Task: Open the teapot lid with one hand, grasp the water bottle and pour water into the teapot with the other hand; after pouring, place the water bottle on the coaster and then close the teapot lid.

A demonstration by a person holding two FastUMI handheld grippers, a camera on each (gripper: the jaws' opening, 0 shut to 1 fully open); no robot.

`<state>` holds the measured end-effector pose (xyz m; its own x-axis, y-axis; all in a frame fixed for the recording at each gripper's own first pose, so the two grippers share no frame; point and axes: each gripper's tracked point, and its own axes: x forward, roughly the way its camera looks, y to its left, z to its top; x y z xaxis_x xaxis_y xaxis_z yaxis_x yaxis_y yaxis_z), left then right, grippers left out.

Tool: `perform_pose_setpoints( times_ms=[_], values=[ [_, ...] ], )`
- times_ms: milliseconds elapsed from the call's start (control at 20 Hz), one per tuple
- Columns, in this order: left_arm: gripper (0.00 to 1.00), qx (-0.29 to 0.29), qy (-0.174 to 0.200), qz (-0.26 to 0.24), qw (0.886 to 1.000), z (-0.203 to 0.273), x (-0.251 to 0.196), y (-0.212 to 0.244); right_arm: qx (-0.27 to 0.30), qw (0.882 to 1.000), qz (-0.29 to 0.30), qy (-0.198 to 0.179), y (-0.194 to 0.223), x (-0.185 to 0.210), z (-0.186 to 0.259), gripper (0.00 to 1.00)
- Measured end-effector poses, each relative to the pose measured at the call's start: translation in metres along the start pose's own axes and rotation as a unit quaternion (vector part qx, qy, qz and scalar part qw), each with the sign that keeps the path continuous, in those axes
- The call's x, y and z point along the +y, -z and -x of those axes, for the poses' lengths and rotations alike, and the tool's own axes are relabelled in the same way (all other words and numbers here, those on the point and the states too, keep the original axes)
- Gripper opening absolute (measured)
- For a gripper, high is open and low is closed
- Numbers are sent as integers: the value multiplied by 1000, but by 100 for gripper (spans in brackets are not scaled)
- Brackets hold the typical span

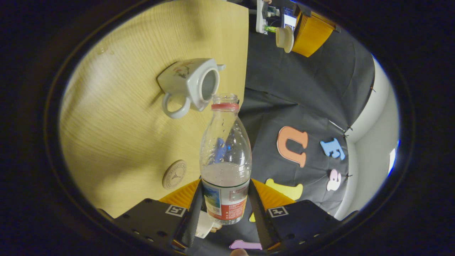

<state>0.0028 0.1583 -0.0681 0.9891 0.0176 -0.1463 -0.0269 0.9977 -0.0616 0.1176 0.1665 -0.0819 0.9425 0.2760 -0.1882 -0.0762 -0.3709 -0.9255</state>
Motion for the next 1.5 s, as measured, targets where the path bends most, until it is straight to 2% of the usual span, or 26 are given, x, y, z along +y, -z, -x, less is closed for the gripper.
perform_pose_setpoints(
  times_ms=[1500],
  values=[
    [3, -1, 2, -5, 1000, 4, 4, -4, -5, 997, 76, 19, -7, -22, 0, 68]
  ],
)
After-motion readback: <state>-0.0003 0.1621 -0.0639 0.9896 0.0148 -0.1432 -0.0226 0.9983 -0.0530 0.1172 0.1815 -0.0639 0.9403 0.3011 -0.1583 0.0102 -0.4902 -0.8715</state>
